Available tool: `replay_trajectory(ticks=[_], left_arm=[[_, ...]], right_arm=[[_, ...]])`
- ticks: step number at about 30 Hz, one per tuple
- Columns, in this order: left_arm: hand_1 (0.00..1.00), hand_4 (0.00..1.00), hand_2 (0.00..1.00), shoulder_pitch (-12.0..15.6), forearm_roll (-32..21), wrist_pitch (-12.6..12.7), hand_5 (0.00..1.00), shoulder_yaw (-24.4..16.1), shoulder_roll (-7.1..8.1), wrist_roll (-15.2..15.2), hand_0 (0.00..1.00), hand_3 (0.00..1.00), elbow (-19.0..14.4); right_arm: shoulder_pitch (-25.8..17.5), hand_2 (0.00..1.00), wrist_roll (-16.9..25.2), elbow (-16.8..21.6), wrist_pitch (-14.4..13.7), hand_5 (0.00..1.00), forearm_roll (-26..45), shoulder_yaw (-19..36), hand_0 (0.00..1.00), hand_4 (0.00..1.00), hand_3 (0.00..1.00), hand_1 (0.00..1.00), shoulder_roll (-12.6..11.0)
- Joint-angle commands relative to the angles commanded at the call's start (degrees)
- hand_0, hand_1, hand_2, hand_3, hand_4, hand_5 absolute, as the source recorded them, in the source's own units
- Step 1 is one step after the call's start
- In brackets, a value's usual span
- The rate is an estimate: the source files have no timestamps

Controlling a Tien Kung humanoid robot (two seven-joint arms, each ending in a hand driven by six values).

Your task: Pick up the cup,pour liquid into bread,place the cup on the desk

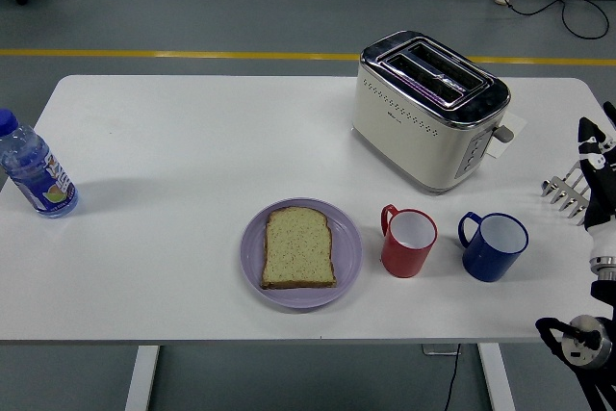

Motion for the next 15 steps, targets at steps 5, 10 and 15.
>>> replay_trajectory(ticks=[5, 10, 15], left_arm=[[0.646, 0.325, 0.658, 0.0, 0.2, 0.0, 0.836, -0.1, 0.00, 0.0, 0.635, 0.558, 0.0], [0.645, 0.325, 0.657, 0.0, 0.6, 0.0, 0.836, -0.4, -0.04, 0.0, 0.635, 0.558, 0.0], [0.645, 0.325, 0.657, 0.0, 0.6, 0.0, 0.836, -0.6, -0.10, 0.0, 0.635, 0.556, 0.1]], right_arm=[[-0.6, 0.715, -2.0, 1.4, 5.7, 0.214, 8.3, 2.9, 0.700, 0.702, 0.733, 0.647, 0.2], [-1.1, 0.716, -4.5, 2.0, 10.2, 0.259, 13.4, 5.4, 0.697, 0.688, 0.706, 0.655, 0.4], [-1.3, 0.716, -6.1, 2.1, 12.6, 0.293, 16.1, 7.7, 0.695, 0.679, 0.688, 0.658, 0.5]])
